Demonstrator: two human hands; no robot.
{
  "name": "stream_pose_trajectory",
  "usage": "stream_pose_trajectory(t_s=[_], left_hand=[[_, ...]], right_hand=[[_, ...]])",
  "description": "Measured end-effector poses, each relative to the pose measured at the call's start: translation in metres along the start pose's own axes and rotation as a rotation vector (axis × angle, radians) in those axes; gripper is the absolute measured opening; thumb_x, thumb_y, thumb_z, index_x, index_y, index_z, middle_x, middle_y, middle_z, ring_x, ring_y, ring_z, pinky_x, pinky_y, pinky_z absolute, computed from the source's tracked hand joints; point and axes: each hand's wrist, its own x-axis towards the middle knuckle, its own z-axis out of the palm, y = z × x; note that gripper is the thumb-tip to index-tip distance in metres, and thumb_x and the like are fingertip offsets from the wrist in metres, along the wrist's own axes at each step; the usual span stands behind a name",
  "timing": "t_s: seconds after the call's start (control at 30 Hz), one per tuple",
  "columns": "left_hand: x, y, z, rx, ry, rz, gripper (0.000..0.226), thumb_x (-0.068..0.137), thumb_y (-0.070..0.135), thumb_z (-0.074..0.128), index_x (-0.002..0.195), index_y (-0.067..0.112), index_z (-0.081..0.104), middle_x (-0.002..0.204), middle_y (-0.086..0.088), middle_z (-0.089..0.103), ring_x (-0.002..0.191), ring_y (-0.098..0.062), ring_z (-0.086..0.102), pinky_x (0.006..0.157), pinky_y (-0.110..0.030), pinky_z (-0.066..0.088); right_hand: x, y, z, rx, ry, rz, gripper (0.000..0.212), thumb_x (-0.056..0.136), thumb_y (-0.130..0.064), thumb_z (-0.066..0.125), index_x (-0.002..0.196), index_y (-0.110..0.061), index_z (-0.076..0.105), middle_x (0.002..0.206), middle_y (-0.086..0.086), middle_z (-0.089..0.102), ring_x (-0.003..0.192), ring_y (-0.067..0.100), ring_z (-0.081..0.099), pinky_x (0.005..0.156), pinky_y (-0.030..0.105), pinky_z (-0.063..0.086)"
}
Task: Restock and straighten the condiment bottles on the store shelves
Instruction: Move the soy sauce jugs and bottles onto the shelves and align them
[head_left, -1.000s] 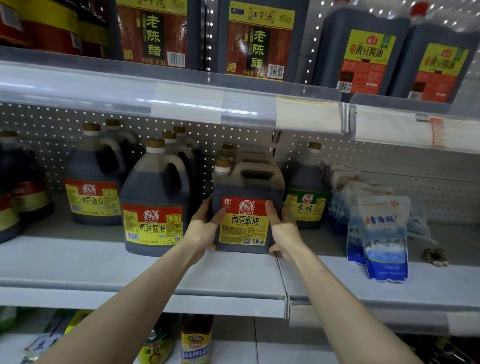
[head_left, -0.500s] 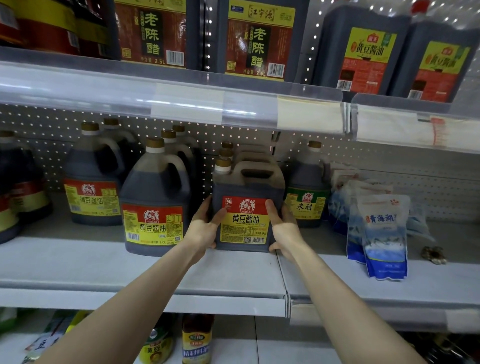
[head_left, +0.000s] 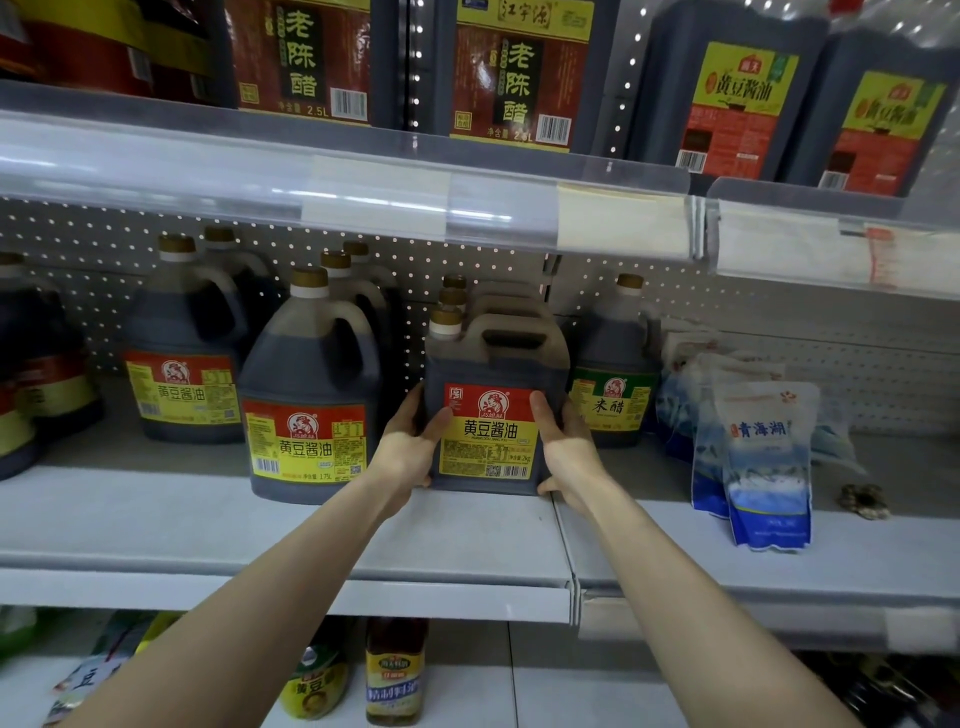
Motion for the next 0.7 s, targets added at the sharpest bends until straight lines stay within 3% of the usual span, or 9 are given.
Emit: stream_pose_trajectory(t_s=[0.13, 0.27, 0.37, 0.5, 0.6, 0.7], left_hand=[[-0.003, 0.000, -0.001, 0.004, -0.008, 0.029, 0.053, 0.097, 0.028, 0.053, 0.146, 0.033, 0.033, 0.126, -0.001, 0.061, 0.113, -0.026, 0.060, 0.095, -0.052, 0.050], [-0.012, 0.004, -0.003, 0.026, -0.027, 0.039, 0.055, 0.097, 0.027, 0.054, 0.148, 0.031, 0.032, 0.132, -0.002, 0.060, 0.117, -0.025, 0.059, 0.098, -0.052, 0.049], [-0.024, 0.007, -0.005, 0.059, -0.021, 0.045, 0.061, 0.097, 0.028, 0.055, 0.150, 0.028, 0.026, 0.134, -0.002, 0.058, 0.120, -0.024, 0.057, 0.103, -0.051, 0.045], [-0.047, 0.018, -0.005, 0.121, 0.009, 0.098, 0.056, 0.094, 0.031, 0.060, 0.144, 0.022, 0.038, 0.126, 0.001, 0.062, 0.116, -0.017, 0.057, 0.102, -0.046, 0.046], [-0.075, 0.026, 0.003, 0.148, -0.005, 0.127, 0.053, 0.092, 0.031, 0.063, 0.140, 0.019, 0.043, 0.115, 0.007, 0.060, 0.108, -0.011, 0.055, 0.098, -0.038, 0.047], [-0.101, 0.026, 0.012, 0.195, -0.020, 0.130, 0.061, 0.089, 0.036, 0.065, 0.143, 0.019, 0.042, 0.124, 0.000, 0.060, 0.112, -0.015, 0.055, 0.094, -0.036, 0.049]], right_hand=[[-0.004, -0.004, -0.003, 0.006, -0.016, -0.010, 0.063, 0.094, -0.057, 0.046, 0.148, -0.032, 0.026, 0.131, 0.001, 0.055, 0.117, 0.033, 0.054, 0.079, 0.050, 0.048], [-0.010, -0.004, -0.006, 0.017, -0.024, -0.077, 0.058, 0.095, -0.051, 0.049, 0.146, -0.028, 0.034, 0.130, 0.002, 0.061, 0.111, 0.027, 0.060, 0.081, 0.041, 0.049], [-0.021, -0.006, -0.010, 0.014, -0.037, -0.087, 0.058, 0.094, -0.050, 0.053, 0.145, -0.028, 0.037, 0.127, 0.001, 0.063, 0.111, 0.025, 0.061, 0.084, 0.044, 0.054], [-0.043, -0.008, -0.021, 0.032, -0.057, -0.100, 0.077, 0.077, -0.062, 0.066, 0.142, -0.029, 0.042, 0.130, 0.000, 0.062, 0.117, 0.020, 0.059, 0.097, 0.047, 0.051], [-0.072, -0.016, -0.038, -0.034, -0.051, -0.120, 0.062, 0.090, -0.046, 0.062, 0.142, -0.019, 0.042, 0.127, 0.001, 0.058, 0.117, 0.019, 0.055, 0.098, 0.041, 0.048], [-0.092, -0.011, -0.060, -0.072, -0.042, -0.132, 0.057, 0.092, -0.041, 0.059, 0.143, -0.019, 0.043, 0.126, 0.001, 0.057, 0.119, 0.020, 0.054, 0.104, 0.044, 0.045]])
